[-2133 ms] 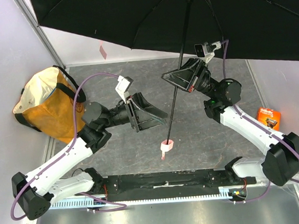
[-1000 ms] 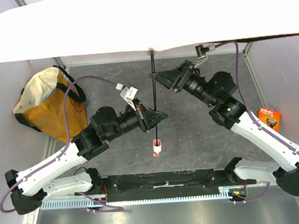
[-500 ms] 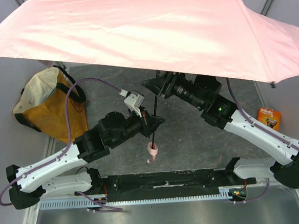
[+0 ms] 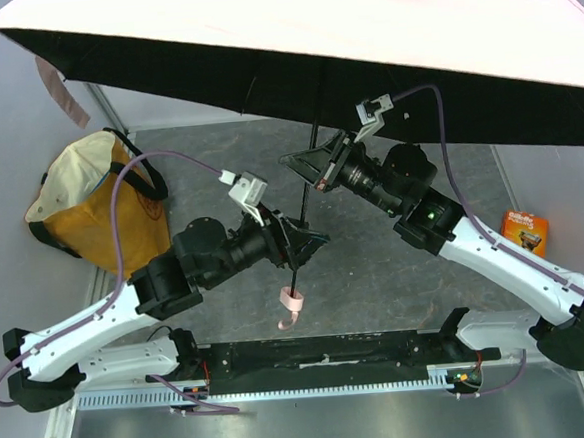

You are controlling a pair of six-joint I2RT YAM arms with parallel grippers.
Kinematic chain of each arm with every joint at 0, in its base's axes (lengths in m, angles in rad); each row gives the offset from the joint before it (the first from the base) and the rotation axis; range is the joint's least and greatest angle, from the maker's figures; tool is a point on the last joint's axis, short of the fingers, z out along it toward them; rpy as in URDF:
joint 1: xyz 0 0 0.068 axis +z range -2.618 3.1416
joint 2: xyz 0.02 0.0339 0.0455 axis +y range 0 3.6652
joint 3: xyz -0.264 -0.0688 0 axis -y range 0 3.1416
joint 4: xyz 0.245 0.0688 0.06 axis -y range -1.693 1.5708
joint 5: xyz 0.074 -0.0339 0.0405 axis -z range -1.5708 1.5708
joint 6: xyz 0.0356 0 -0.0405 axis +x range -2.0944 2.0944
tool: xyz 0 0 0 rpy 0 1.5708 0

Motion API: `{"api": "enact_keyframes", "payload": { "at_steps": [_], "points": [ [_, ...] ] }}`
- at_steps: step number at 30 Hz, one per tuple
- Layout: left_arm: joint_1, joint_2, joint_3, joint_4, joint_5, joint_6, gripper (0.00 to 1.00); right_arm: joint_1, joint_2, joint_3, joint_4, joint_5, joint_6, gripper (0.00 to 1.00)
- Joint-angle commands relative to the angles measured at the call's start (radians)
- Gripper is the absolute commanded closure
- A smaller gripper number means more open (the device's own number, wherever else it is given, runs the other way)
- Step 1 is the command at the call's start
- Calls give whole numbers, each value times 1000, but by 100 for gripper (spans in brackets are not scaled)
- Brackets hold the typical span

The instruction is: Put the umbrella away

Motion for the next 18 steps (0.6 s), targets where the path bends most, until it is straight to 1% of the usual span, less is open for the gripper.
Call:
{"api": "enact_keyframes", "payload": {
  "at_steps": [1,3,5,7,9,12,13,15,17,18],
  "points": [
    [-1,-12,92,35,29,-59,25,-2,-46,9,54,21,62,100],
    [3,24,140,-18,11,-58,25,0,-44,24,19,27,70,100],
    [6,53,183,-80,-31,-65,32,6,-46,53,-62,56,63,100],
    [6,70,197,-96,-52,-53,34,10,-53,73,-124,112,55,100],
    [6,84,203,-105,-72,-47,36,15,-58,92,-161,134,58,100],
    [6,114,218,-107,-66,-32,41,24,-50,121,-230,154,55,100],
    [6,128,227,-108,-63,-25,45,27,-49,130,-240,163,52,100],
    [6,154,249,-117,-62,-24,50,33,-49,135,-250,163,46,100],
    [6,174,264,-117,-63,-25,57,36,-52,136,-247,156,44,100],
    [9,182,269,-116,-59,-24,66,39,-53,136,-244,146,41,100]
  ]
}}
